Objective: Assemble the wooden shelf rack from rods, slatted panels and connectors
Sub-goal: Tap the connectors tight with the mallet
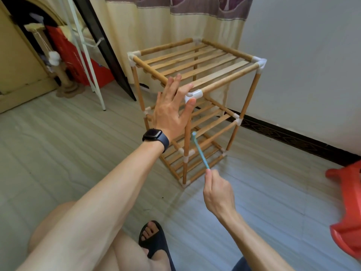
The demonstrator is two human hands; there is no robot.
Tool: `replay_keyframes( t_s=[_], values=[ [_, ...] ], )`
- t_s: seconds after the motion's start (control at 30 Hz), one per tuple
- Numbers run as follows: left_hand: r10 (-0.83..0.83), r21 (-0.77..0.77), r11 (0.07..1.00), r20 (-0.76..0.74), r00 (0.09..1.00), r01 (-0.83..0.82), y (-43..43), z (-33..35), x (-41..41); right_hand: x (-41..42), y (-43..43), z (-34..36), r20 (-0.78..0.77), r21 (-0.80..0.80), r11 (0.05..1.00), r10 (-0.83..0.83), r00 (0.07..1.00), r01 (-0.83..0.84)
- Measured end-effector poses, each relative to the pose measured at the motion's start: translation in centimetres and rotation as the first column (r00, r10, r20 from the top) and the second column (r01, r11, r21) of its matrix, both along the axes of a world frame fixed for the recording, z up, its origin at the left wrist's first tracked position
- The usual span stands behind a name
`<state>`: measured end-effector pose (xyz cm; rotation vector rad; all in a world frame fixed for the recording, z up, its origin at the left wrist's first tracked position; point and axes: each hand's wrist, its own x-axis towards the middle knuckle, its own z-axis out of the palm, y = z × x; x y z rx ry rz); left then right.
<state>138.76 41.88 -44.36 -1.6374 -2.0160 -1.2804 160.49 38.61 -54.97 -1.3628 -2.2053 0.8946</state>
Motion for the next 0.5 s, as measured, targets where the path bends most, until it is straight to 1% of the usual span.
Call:
replay_keyframes(
  t_s=[0.03,0.07,0.1,0.13,0.17,0.2,0.23,0.27,0.3,0.33,0.37,0.4,0.43,0.47,0.5],
  values=[
    [0.009,-0.002,1.000,-0.007,1.000,-0.009,0.0,0.1,-0.2,-0.2,0.0,0.4,-0.033,-0.006,1.000,-0.016,0.999,0.016],
    [0.009,-0.013,1.000,-0.010,1.000,-0.009,0.0,0.1,-0.3,-0.4,0.0,0.3,-0.001,-0.023,1.000,0.019,1.000,-0.019],
    [0.005,-0.016,1.000,-0.011,1.000,-0.005,-0.1,0.2,-0.2,-0.5,0.0,0.0,0.088,-0.089,0.995,0.059,0.994,-0.051],
    [0.003,-0.011,1.000,-0.012,1.000,-0.003,-0.1,0.2,-0.2,-0.7,0.2,-0.3,0.236,-0.128,0.989,0.100,0.967,-0.071],
    [-0.003,-0.008,1.000,-0.010,1.000,0.003,-0.1,0.2,-0.1,-0.7,0.5,-0.7,0.332,-0.131,0.989,0.115,0.936,-0.075],
    [-0.015,-0.012,1.000,-0.006,1.000,0.015,-0.1,0.2,0.0,-0.4,0.6,-0.9,0.327,-0.123,0.990,0.108,0.939,-0.071],
    [-0.002,-0.013,1.000,-0.016,1.000,0.002,-0.1,0.2,0.2,-0.1,0.7,-0.9,0.273,-0.114,0.992,0.082,0.959,-0.052],
    [0.043,-0.009,0.999,-0.046,0.998,-0.043,-0.1,0.1,0.3,0.2,0.9,-0.5,0.249,-0.100,0.994,0.057,0.967,-0.033],
    [0.101,-0.008,0.995,-0.108,0.989,-0.103,-0.2,-0.2,0.5,0.6,1.0,-0.5,0.244,-0.089,0.996,0.034,0.969,-0.013],
    [0.157,0.000,0.987,-0.208,0.965,-0.160,-0.5,-0.9,1.0,1.3,1.3,-0.8,0.225,-0.079,0.997,0.016,0.974,0.002],
    [0.178,0.023,0.983,-0.337,0.925,-0.181,-0.8,-2.0,1.8,1.9,1.7,-1.1,0.224,-0.080,0.997,0.005,0.975,0.013],
    [0.138,0.027,0.989,-0.476,0.869,-0.142,-1.1,-3.4,2.8,2.5,2.1,-1.2,0.233,-0.090,0.995,-0.027,0.972,0.049],
    [0.046,-0.018,0.997,-0.596,0.802,-0.071,-1.5,-4.8,4.1,3.1,2.5,-1.3,0.241,-0.110,0.990,-0.065,0.968,0.094],
    [-0.066,-0.114,0.993,-0.664,0.745,-0.013,-1.5,-6.1,5.4,3.8,3.0,-1.6,0.240,-0.120,0.983,-0.107,0.965,0.139],
    [-0.172,-0.247,0.969,-0.675,0.718,0.000,-1.2,-7.3,6.5,4.5,3.4,-1.8,0.240,-0.125,0.977,-0.141,0.960,0.175]
  ],
)
